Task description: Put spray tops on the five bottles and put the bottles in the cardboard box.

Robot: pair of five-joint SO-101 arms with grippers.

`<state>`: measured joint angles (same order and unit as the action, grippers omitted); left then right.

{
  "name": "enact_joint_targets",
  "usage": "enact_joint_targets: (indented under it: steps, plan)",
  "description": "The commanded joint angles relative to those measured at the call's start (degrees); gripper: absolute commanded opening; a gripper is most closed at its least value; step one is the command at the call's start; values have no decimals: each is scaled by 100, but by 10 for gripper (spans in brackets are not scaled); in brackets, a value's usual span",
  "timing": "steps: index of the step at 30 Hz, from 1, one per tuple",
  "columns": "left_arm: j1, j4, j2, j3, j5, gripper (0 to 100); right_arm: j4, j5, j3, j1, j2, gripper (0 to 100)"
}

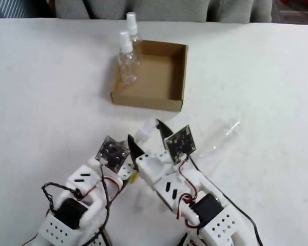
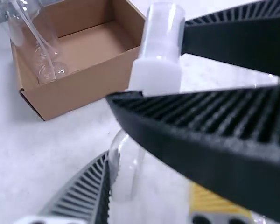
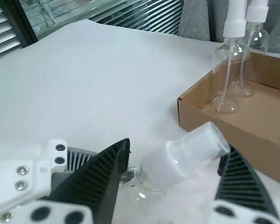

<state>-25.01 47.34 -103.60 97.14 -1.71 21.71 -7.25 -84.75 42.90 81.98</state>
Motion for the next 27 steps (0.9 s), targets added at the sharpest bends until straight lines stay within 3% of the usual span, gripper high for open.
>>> enact_joint_targets:
  steps: [1,4,13,22,27]
  plan:
    - [-13,-141,-57,-18,44,24,145,360,299,101,127,265]
    - [-13,-149,-57,-18,44,24,251,800,299,224,127,265]
    - [-13,-149,-57,-18,44,24,567,853,325,251,347,265]
    - [-13,-220,-57,-26,70,24,1833,1284,290,286,2141,265]
    - [-4,-360,-57,-18,88,24,1859,1336,290,602,1824,266]
